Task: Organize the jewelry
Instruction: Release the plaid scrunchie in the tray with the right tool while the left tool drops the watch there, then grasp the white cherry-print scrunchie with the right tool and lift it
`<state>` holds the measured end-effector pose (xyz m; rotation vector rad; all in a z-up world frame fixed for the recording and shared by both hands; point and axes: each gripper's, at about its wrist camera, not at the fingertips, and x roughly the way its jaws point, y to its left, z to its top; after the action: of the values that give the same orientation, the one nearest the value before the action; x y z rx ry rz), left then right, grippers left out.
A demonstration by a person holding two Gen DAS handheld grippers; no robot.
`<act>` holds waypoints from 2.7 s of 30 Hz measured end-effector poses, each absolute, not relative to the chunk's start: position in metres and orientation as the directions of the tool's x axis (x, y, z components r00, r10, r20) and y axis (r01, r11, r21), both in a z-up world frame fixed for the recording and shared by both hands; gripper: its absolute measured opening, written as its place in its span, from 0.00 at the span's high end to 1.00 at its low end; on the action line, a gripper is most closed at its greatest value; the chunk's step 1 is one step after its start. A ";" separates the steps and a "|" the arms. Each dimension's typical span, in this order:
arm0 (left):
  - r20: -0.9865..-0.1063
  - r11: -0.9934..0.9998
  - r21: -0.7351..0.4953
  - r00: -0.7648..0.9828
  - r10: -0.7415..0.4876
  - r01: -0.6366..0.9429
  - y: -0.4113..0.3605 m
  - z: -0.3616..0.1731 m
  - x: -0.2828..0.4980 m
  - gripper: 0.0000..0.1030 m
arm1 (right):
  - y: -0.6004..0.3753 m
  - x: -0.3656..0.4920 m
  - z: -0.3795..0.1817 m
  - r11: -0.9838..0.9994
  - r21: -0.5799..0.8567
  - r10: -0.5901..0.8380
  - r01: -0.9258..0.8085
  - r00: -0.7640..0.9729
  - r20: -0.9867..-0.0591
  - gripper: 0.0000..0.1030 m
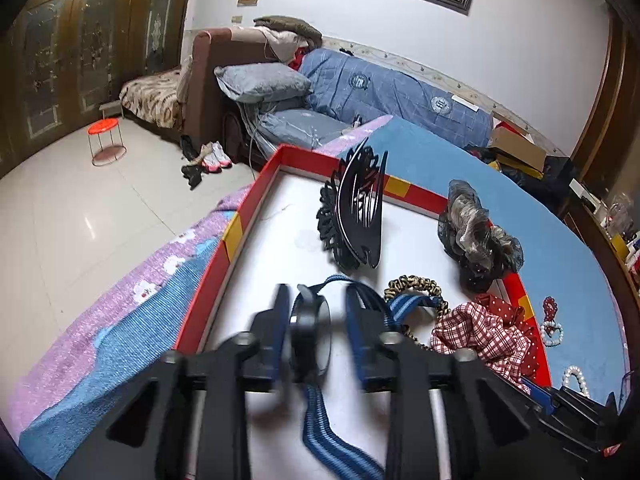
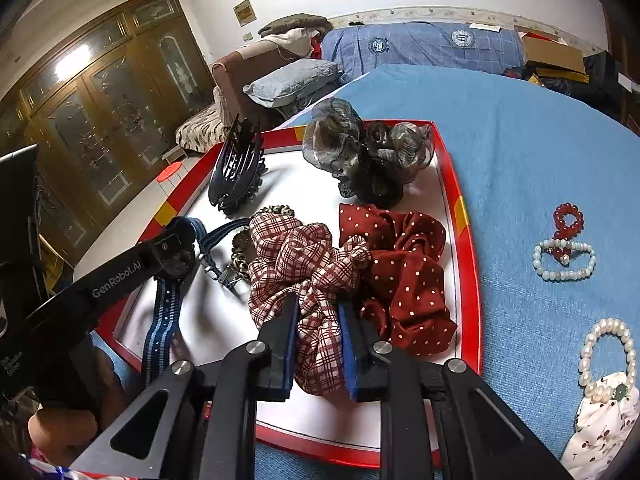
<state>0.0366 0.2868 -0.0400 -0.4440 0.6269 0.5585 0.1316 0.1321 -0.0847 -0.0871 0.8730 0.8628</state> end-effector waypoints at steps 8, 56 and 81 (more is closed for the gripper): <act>-0.598 0.770 -0.196 0.696 0.397 -0.607 0.278 -0.030 0.030 0.57 | 0.128 0.125 -0.081 0.666 0.267 0.637 -0.697 0.344 -0.690 0.71; -0.403 0.811 -0.058 0.757 0.514 -0.582 0.227 0.003 0.008 0.29 | -0.014 0.113 -0.045 0.772 0.287 0.615 -0.568 0.552 -0.563 0.49; -0.577 0.949 -0.192 0.811 0.096 -0.249 0.133 0.003 0.039 0.27 | -0.081 0.127 -0.083 0.802 0.190 0.503 -0.566 0.469 -0.726 0.71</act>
<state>0.0392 0.1327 0.0034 -0.2661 0.5981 0.1870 0.1270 -0.0813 -0.0830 -0.0811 0.8611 0.6561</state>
